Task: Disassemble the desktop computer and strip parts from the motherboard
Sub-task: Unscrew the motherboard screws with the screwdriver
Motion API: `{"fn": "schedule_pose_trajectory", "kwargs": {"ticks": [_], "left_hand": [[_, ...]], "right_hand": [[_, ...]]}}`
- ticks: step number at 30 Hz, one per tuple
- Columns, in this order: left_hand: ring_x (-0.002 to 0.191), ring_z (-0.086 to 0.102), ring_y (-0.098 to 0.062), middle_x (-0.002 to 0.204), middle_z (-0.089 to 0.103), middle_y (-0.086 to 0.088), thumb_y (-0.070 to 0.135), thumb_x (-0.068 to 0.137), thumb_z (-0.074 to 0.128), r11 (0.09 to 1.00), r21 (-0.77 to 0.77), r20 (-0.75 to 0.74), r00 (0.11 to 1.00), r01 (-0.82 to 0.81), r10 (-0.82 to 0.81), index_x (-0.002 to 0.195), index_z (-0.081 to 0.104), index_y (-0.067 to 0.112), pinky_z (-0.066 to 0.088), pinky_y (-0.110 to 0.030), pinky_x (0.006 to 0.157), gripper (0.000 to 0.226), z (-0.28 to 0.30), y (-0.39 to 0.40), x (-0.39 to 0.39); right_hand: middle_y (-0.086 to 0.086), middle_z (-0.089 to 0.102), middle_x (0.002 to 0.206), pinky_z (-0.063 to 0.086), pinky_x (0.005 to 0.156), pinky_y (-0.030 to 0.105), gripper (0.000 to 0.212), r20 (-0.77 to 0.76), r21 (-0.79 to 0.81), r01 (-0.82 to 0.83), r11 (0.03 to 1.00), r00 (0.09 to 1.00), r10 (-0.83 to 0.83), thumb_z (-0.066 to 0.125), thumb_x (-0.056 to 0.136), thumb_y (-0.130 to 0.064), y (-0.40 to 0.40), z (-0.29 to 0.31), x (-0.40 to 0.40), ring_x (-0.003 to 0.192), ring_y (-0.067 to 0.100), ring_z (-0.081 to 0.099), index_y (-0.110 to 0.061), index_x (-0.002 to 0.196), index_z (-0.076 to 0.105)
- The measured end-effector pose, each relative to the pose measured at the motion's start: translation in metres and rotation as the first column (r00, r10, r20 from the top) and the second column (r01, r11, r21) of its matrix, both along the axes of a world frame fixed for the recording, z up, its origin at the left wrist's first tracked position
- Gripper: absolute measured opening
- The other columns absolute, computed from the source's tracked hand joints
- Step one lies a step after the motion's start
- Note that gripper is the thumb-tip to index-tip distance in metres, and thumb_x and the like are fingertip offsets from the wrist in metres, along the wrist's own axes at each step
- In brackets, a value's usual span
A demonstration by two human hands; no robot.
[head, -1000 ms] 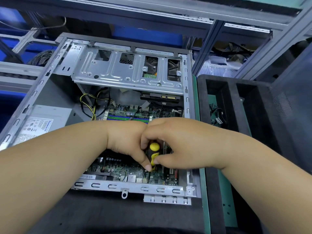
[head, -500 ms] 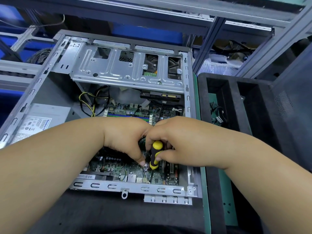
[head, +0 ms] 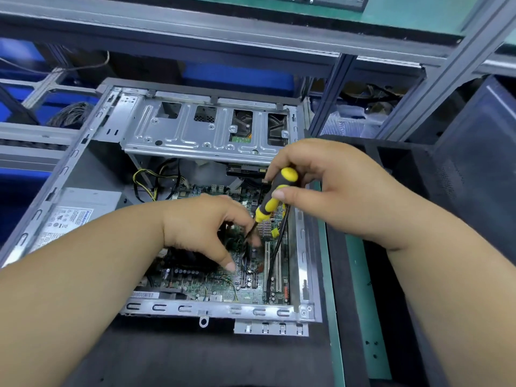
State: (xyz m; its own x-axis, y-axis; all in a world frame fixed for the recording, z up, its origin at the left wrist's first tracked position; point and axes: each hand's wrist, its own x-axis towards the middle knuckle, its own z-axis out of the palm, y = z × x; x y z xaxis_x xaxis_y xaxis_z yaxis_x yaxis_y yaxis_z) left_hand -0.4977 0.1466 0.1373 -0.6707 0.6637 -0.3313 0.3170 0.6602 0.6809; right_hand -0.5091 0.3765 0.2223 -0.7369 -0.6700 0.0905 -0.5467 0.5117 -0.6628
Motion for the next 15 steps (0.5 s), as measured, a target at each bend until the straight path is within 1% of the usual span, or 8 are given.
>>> {"fn": "schedule_pose_trajectory", "kwargs": {"ticks": [2, 4, 5, 6, 9, 10, 12, 15], "left_hand": [[0.107, 0.050, 0.000, 0.106, 0.056, 0.024, 0.041, 0.066, 0.085, 0.998, -0.023, -0.038, 0.998, -0.050, 0.049, 0.103, 0.066, 0.039, 0.040, -0.030, 0.099, 0.042, 0.000, -0.003, 0.000], [0.088, 0.055, 0.003, 0.094, 0.060, 0.026, 0.036, 0.071, 0.084, 0.994, -0.004, -0.037, 0.994, -0.106, 0.105, 0.092, 0.064, 0.041, 0.045, -0.027, 0.087, 0.029, 0.001, -0.004, 0.001], [0.080, 0.056, 0.002, 0.088, 0.063, 0.026, 0.034, 0.073, 0.083, 0.991, 0.013, -0.032, 0.990, -0.136, 0.136, 0.089, 0.065, 0.041, 0.047, -0.024, 0.081, 0.025, 0.002, -0.003, 0.001], [0.075, 0.057, 0.002, 0.084, 0.064, 0.026, 0.032, 0.074, 0.082, 0.986, 0.029, -0.032, 0.985, -0.166, 0.167, 0.086, 0.066, 0.040, 0.048, -0.021, 0.077, 0.021, 0.003, -0.002, 0.002], [0.074, 0.059, 0.007, 0.078, 0.066, 0.028, 0.029, 0.077, 0.080, 0.973, 0.068, -0.079, 0.971, -0.222, 0.227, 0.077, 0.067, 0.042, 0.042, -0.006, 0.070, 0.019, 0.007, 0.002, 0.004], [0.076, 0.060, 0.008, 0.077, 0.066, 0.028, 0.029, 0.077, 0.080, 0.970, 0.072, -0.090, 0.967, -0.233, 0.239, 0.075, 0.067, 0.042, 0.040, -0.004, 0.070, 0.019, 0.008, 0.002, 0.005], [0.077, 0.061, 0.006, 0.078, 0.066, 0.026, 0.030, 0.077, 0.080, 0.965, 0.068, -0.104, 0.961, -0.252, 0.258, 0.075, 0.068, 0.041, 0.041, -0.007, 0.072, 0.016, 0.010, 0.002, 0.007], [0.078, 0.061, 0.002, 0.079, 0.067, 0.021, 0.030, 0.079, 0.078, 0.949, 0.089, -0.121, 0.942, -0.304, 0.313, 0.078, 0.069, 0.037, 0.046, -0.017, 0.075, 0.011, 0.018, 0.005, 0.010]], "right_hand": [[-0.009, 0.059, 0.087, 0.052, 0.076, 0.039, 0.015, -0.002, -0.049, 0.044, 0.998, 0.999, -0.044, 0.073, 0.087, -0.019, 0.004, 0.002, 0.003, 0.080, 0.013, 0.060, -0.023, 0.100, 0.067], [-0.008, 0.060, 0.088, 0.052, 0.078, 0.043, 0.014, -0.010, -0.081, 0.080, 0.994, 0.997, -0.081, 0.073, 0.087, -0.019, 0.008, 0.004, 0.007, 0.082, 0.015, 0.061, -0.023, 0.100, 0.067], [-0.008, 0.060, 0.089, 0.052, 0.078, 0.044, 0.014, -0.013, -0.095, 0.093, 0.991, 0.995, -0.095, 0.073, 0.087, -0.019, 0.009, 0.005, 0.009, 0.083, 0.016, 0.061, -0.022, 0.100, 0.067], [-0.007, 0.060, 0.090, 0.052, 0.079, 0.044, 0.014, -0.015, -0.106, 0.102, 0.989, 0.994, -0.104, 0.072, 0.088, -0.018, 0.010, 0.006, 0.012, 0.085, 0.017, 0.062, -0.021, 0.100, 0.067], [-0.005, 0.061, 0.091, 0.052, 0.081, 0.045, 0.014, -0.018, -0.134, 0.128, 0.983, 0.991, -0.131, 0.072, 0.088, -0.016, 0.012, 0.008, 0.020, 0.086, 0.019, 0.062, -0.019, 0.101, 0.067], [-0.005, 0.062, 0.091, 0.051, 0.081, 0.045, 0.014, -0.019, -0.146, 0.140, 0.979, 0.989, -0.144, 0.072, 0.088, -0.016, 0.014, 0.009, 0.023, 0.086, 0.019, 0.062, -0.018, 0.101, 0.067], [-0.005, 0.061, 0.090, 0.051, 0.082, 0.044, 0.013, -0.026, -0.172, 0.168, 0.971, 0.984, -0.175, 0.071, 0.088, -0.016, 0.017, 0.010, 0.027, 0.087, 0.018, 0.061, -0.019, 0.101, 0.067], [-0.011, 0.057, 0.087, 0.052, 0.080, 0.043, 0.012, -0.060, -0.227, 0.236, 0.945, 0.965, -0.256, 0.069, 0.090, -0.020, 0.023, 0.008, 0.032, 0.086, 0.015, 0.059, -0.023, 0.101, 0.065]]}}
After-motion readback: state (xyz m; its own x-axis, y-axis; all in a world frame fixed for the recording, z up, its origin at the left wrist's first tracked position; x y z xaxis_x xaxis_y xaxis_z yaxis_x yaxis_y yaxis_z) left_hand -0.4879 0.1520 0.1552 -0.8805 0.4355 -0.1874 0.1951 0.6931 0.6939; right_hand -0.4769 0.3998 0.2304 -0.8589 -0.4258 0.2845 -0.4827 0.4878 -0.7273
